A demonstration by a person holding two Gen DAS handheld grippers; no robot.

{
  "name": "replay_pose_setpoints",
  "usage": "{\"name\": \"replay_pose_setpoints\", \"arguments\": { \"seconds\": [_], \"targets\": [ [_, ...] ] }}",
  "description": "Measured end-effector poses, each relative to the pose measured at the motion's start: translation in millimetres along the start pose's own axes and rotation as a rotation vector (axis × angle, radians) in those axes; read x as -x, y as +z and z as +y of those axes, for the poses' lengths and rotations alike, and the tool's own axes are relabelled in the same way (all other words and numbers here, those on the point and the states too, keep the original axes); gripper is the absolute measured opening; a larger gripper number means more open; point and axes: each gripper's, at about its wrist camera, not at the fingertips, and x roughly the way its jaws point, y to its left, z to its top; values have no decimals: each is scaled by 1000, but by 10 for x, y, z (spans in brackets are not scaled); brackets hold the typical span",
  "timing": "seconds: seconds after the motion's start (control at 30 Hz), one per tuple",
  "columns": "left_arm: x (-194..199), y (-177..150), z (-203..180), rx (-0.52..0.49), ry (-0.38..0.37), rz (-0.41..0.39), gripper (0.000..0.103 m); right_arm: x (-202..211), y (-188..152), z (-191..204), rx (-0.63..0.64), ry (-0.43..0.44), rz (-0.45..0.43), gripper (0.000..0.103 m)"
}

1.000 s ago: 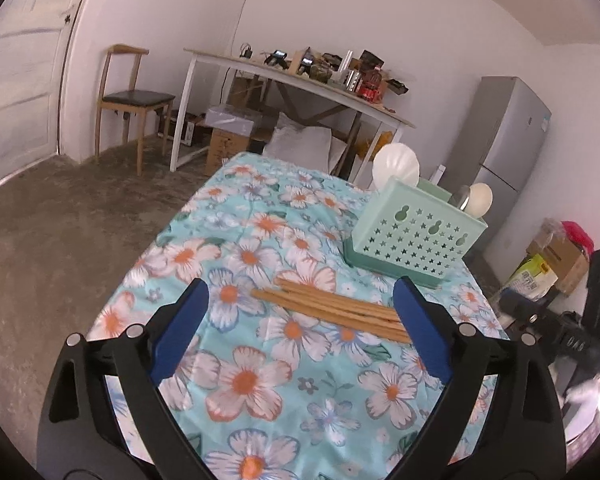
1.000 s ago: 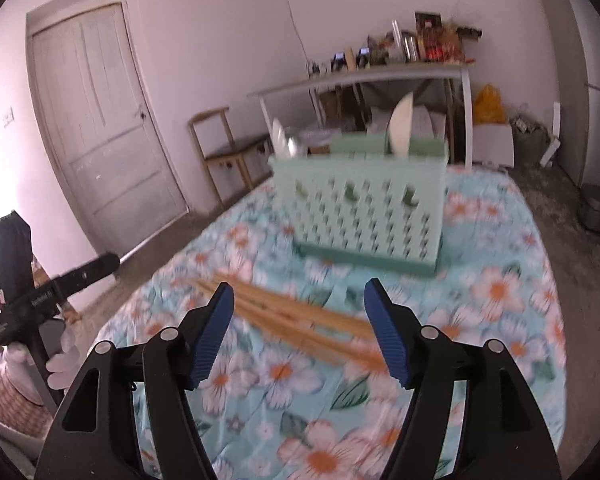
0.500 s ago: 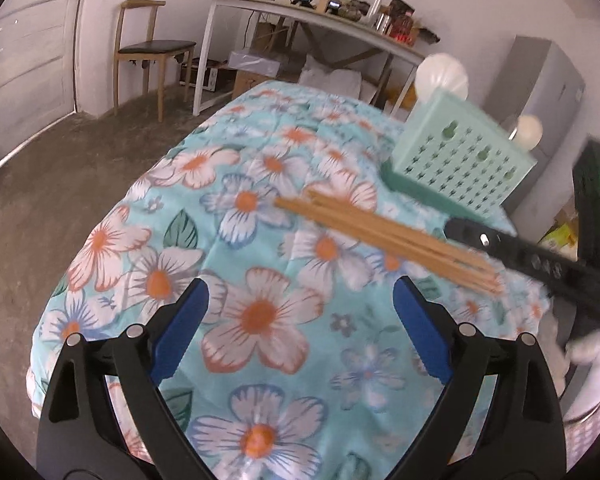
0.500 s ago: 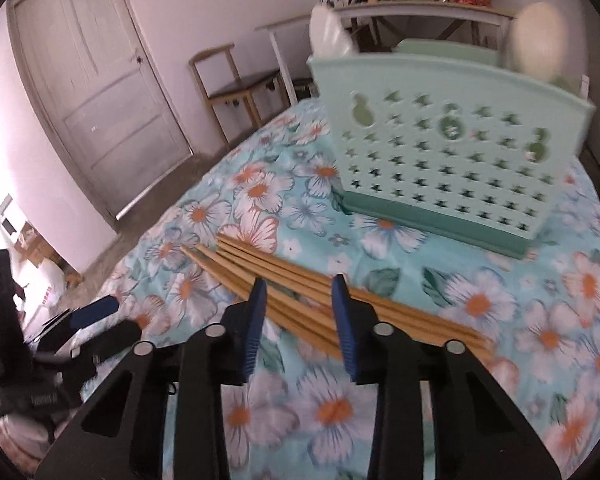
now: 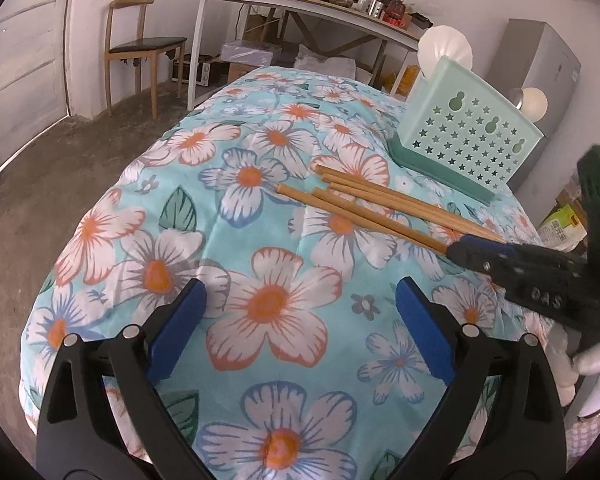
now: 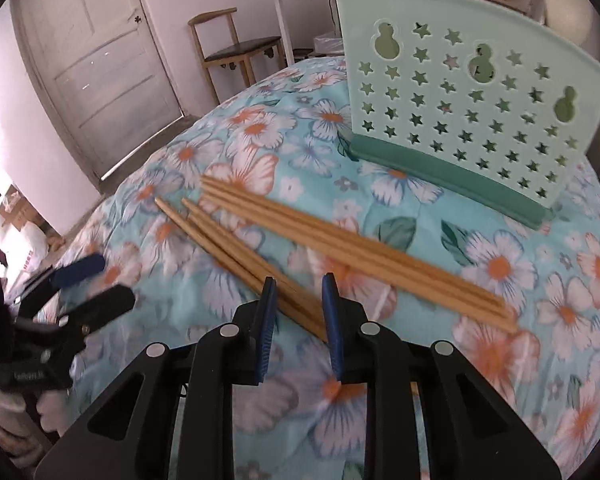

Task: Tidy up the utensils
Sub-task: 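Move the open right tool down to the bamboo chopsticks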

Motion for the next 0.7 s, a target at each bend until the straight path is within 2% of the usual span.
{"name": "replay_pose_setpoints", "arguments": {
  "seconds": [0.2, 0.33, 0.57, 0.7],
  "targets": [
    [-2, -2, 0, 0, 1, 0, 95, 141, -134, 68, 47, 11, -2, 25],
    [-13, -10, -5, 5, 7, 5, 95, 219, -107, 100, 84, 35, -3, 26],
    [-14, -5, -6, 7, 5, 7, 95, 144, 360, -57, 26, -3, -77, 26],
    [-14, -4, -6, 6, 5, 7, 95, -86, 476, -151, -23, -4, -50, 26]
  ]
}}
